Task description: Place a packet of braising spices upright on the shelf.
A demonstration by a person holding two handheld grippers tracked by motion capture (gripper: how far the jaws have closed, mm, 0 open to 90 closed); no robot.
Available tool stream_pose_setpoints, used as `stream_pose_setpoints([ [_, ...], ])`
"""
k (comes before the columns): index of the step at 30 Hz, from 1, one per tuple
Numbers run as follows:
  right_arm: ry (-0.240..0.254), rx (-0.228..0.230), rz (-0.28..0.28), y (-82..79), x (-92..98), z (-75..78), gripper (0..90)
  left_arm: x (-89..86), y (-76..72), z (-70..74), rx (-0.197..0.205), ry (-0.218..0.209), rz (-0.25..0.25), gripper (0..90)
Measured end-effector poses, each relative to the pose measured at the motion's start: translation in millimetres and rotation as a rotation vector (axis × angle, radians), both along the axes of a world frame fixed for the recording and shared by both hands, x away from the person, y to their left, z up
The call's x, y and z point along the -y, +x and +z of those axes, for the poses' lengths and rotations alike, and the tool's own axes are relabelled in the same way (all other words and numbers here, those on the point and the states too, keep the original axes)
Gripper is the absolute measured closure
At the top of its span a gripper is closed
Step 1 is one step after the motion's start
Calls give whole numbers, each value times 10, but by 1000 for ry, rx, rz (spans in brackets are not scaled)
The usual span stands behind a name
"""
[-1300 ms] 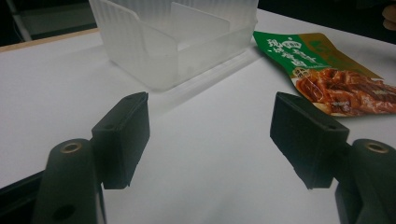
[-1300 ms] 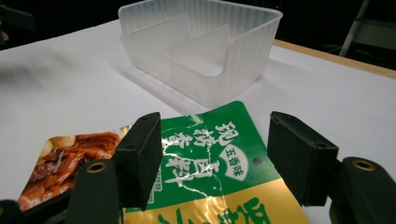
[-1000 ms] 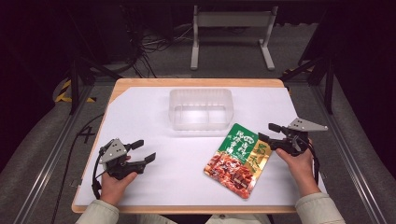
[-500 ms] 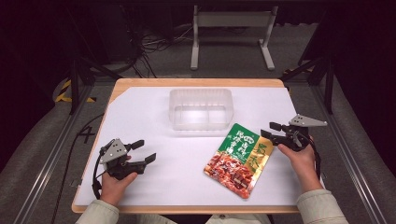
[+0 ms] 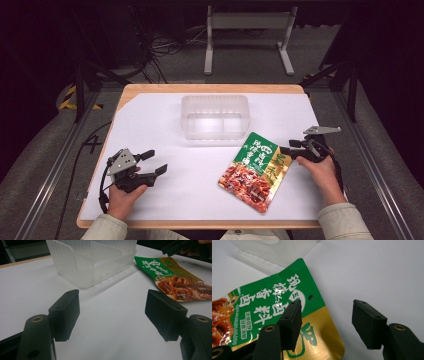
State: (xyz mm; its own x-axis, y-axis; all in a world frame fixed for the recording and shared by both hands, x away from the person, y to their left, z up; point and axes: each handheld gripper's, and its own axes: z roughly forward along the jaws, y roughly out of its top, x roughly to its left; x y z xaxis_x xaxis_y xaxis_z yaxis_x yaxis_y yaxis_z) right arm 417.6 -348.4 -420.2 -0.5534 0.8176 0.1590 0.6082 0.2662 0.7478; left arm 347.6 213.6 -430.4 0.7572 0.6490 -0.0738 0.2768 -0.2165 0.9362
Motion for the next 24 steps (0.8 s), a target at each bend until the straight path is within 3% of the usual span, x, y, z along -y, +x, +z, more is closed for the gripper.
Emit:
stream_pose_setpoints([
  [7,-5,-65,19,29,-11,-54,413,0,-1,1,1,0,-2,288],
  [24,7,-135,60,45,-19,-85,425,0,-1,3,0,1,0,287],
])
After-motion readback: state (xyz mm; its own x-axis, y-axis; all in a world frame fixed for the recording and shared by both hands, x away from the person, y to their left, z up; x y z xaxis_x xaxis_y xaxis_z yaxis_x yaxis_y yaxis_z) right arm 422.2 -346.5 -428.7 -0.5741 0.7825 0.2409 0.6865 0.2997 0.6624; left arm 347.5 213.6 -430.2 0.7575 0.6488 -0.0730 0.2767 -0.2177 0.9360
